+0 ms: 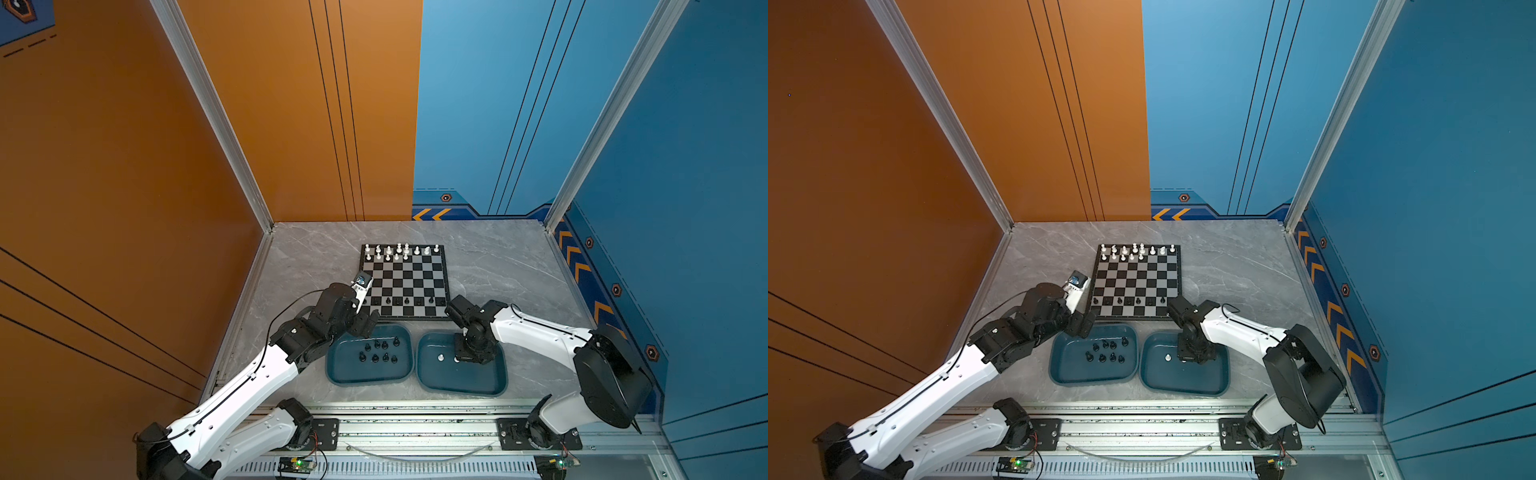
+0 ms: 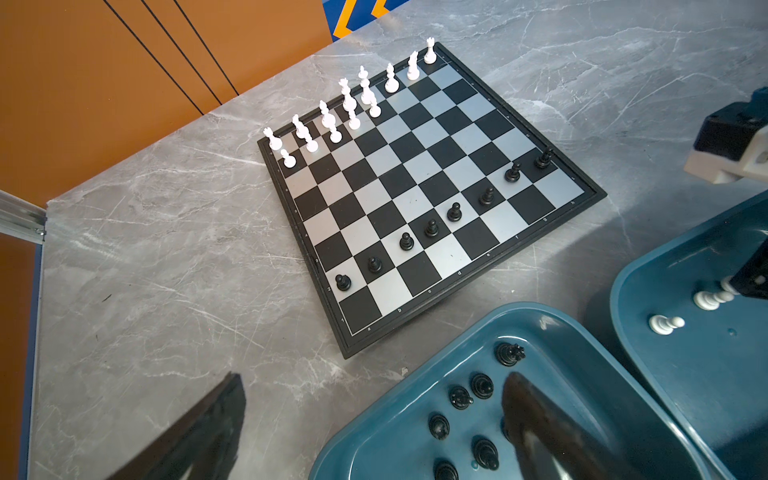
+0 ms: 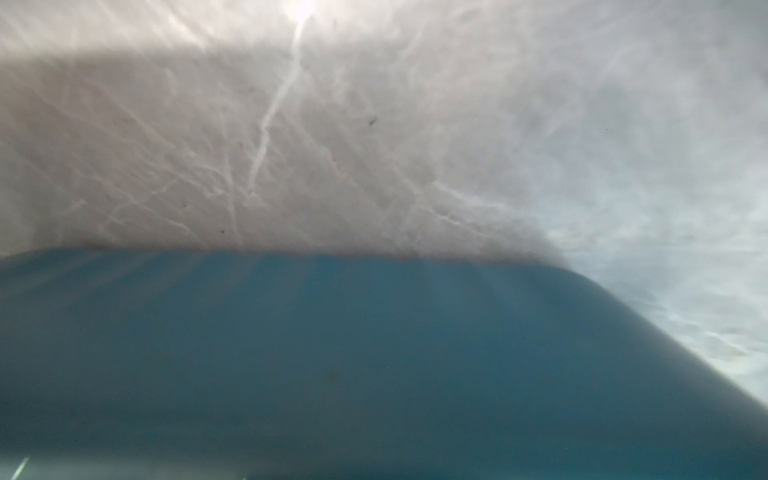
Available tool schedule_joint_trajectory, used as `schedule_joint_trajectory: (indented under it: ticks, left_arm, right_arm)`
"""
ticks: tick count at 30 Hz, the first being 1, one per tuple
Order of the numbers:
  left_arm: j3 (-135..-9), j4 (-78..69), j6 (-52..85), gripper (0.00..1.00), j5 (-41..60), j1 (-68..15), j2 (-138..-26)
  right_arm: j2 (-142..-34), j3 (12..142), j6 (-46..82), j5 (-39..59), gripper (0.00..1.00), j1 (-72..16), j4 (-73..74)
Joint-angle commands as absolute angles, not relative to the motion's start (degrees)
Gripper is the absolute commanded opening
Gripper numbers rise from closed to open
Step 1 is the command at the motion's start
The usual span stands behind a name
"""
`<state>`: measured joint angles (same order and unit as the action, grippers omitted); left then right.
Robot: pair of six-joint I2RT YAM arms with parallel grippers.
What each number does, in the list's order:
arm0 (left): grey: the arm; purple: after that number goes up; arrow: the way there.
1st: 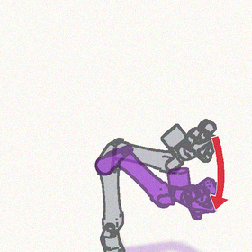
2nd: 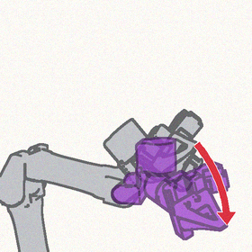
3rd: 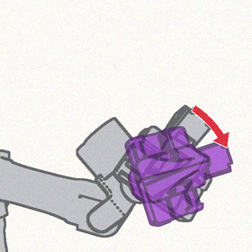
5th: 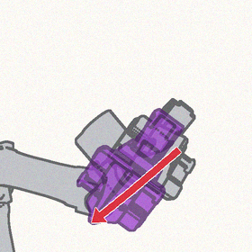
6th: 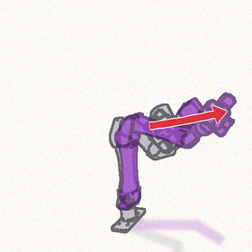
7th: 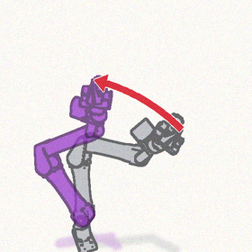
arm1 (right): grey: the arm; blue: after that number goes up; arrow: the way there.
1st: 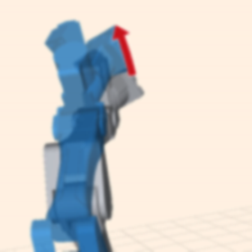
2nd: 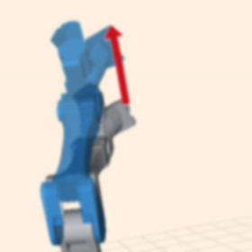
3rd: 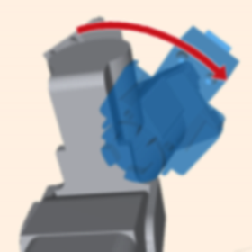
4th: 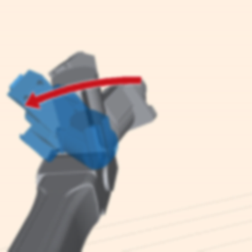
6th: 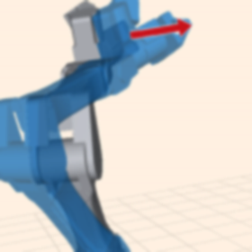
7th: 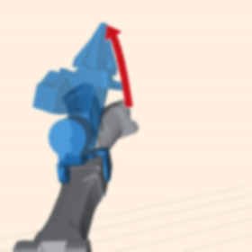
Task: Set up the chess pieces on the board
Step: 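Lift the white pawn and carry it with the right gripper to the board's far corner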
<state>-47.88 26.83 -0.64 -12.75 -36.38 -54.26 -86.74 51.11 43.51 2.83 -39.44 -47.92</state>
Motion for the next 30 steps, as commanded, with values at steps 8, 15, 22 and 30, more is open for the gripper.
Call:
schedule_joint_trajectory:
  ticks: [8,15,22,30]
  left_arm:
    - [-45.0,22.9,0.7,0.98,-15.3,-34.9,-52.3]
    - [-44.8,20.7,1.9,0.98,-15.6,-34.5,-51.8]
    - [-44.4,14.8,1.2,0.98,-15.4,-33.3,-54.2]
    - [-50.2,11.3,0.5,0.98,-10.0,-27.9,-64.9]
  right_arm:
    - [-82.3,63.0,41.4,-2.0,0.10,-39.8,-62.2]
    - [-86.5,74.1,37.8,-1.5,0.10,-38.9,-66.7]
    - [-98.0,88.6,31.3,-0.6,0.10,-35.4,-68.9]
    - [-115.6,106.7,26.8,2.2,0.10,-30.1,-69.0]
